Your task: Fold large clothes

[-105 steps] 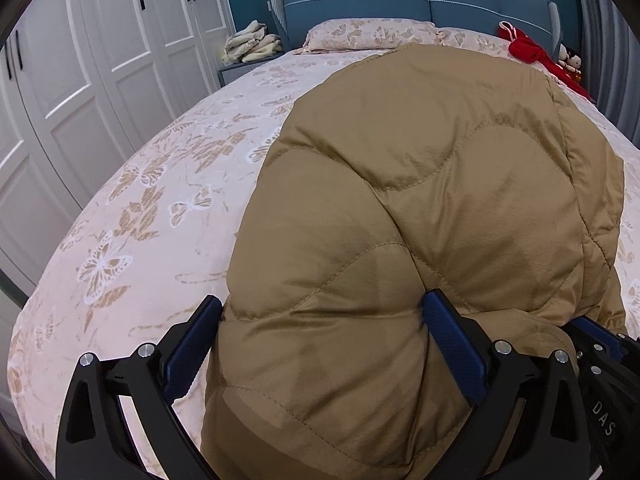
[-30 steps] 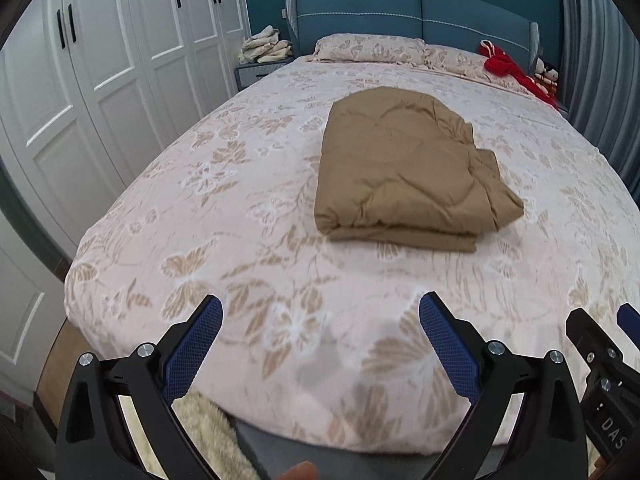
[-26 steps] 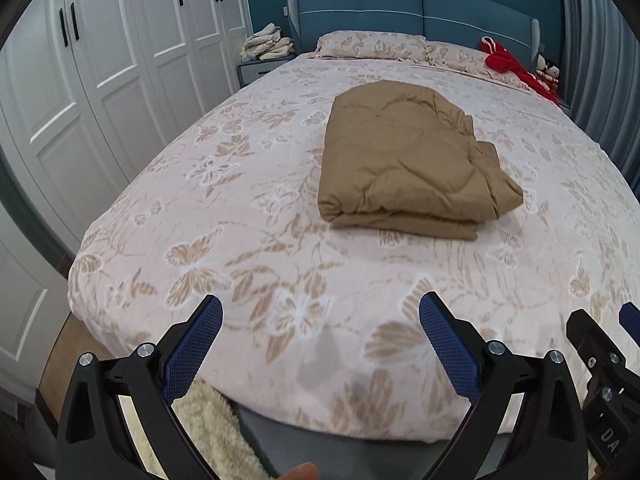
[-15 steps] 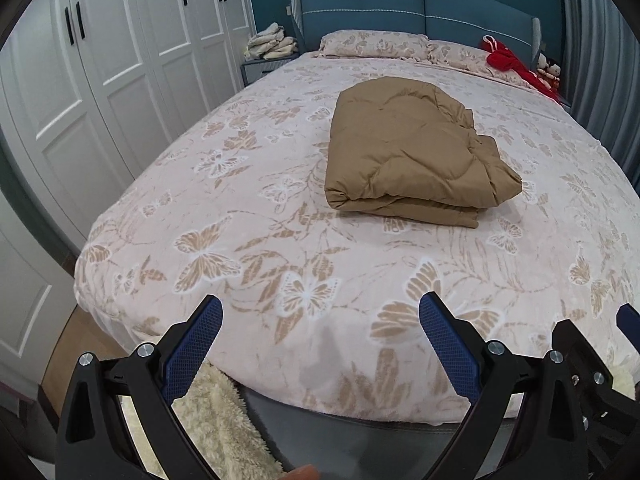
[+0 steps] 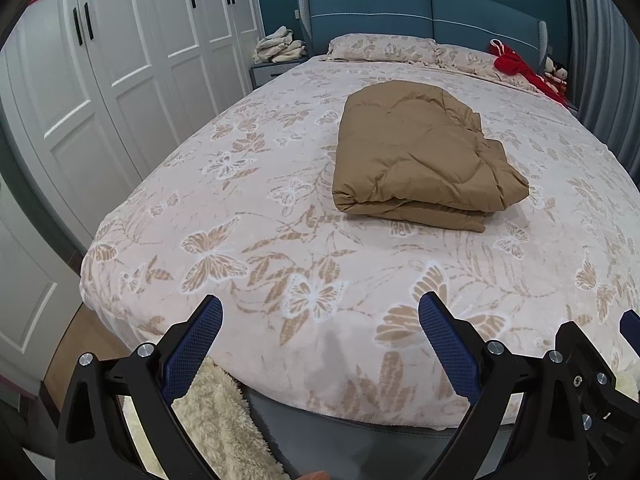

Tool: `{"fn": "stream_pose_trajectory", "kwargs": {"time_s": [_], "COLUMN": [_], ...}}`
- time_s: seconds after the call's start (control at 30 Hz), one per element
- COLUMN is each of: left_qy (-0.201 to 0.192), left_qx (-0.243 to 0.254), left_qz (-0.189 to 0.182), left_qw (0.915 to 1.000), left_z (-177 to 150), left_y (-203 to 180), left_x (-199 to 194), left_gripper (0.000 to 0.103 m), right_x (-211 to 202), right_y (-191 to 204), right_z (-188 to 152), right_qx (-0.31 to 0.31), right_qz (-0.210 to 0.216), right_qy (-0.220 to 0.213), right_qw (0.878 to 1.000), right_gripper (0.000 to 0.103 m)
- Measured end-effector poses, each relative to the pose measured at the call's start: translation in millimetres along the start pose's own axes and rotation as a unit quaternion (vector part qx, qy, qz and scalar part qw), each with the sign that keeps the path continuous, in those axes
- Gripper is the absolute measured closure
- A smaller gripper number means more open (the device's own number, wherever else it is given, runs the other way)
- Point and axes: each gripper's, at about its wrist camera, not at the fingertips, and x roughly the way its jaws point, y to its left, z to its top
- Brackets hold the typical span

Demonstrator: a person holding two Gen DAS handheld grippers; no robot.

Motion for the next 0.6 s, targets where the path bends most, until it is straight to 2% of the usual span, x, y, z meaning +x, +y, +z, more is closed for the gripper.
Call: {"fn": "stream_pose_trajectory", "kwargs": {"time_s": [0.6], "left_qy": [0.006], "left_qx": [-0.003], "left_qz": [0.0], "left_qw": [1.0], "left_z": [-2.2], "left_y": [-1.2], "left_x": [5.1], "left_gripper": [0.008], "right_x": [3.7], "right_y": [-2.0], "right_z": [-0.6], "right_qx": [0.001], "right_qz": [0.0], "right_qy": [0.003], "right_qw": [1.0], "right_gripper": [0.021]}}
